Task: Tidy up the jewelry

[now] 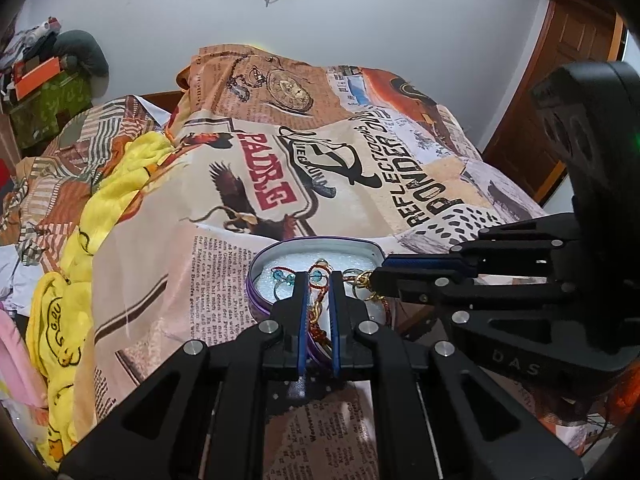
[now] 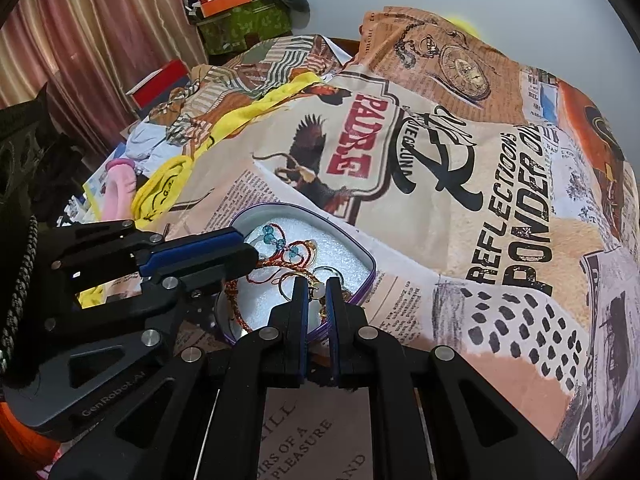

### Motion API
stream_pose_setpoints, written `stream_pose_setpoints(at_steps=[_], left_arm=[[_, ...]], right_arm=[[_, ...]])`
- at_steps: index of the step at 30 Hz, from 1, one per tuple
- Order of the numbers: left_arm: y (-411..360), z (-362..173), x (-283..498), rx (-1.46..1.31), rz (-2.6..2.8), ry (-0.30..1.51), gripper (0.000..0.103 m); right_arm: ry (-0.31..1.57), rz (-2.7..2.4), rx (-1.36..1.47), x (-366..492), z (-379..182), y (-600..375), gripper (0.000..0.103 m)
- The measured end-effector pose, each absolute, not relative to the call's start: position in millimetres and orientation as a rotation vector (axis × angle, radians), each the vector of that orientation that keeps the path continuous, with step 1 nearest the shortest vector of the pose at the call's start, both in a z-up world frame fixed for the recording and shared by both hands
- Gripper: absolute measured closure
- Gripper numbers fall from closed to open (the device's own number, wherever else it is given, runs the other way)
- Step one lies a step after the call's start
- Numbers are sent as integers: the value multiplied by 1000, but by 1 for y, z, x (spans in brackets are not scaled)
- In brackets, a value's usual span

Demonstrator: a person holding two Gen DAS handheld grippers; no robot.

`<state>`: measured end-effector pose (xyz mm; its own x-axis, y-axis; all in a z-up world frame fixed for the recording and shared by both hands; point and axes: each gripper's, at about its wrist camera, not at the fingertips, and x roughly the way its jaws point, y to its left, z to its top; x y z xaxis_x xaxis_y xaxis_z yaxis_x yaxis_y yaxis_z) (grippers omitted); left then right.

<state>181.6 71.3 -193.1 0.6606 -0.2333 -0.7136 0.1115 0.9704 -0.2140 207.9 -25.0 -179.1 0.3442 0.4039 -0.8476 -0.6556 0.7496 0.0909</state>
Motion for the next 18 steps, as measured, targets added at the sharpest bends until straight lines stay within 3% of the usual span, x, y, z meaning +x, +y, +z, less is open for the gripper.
stream_pose_setpoints(at_steps=[8,12,18], left_arm=[[75,-182,175,-152,-173,816,94],[80,-168,168,-160,-149,785,85],[87,-132,149,-167,-115,702,84]], right_arm=[[978,677,-309,203,-172,-26,91],[945,667,-297,198,-160,-31,89],[856,652,-264,183,-127,-45,89]])
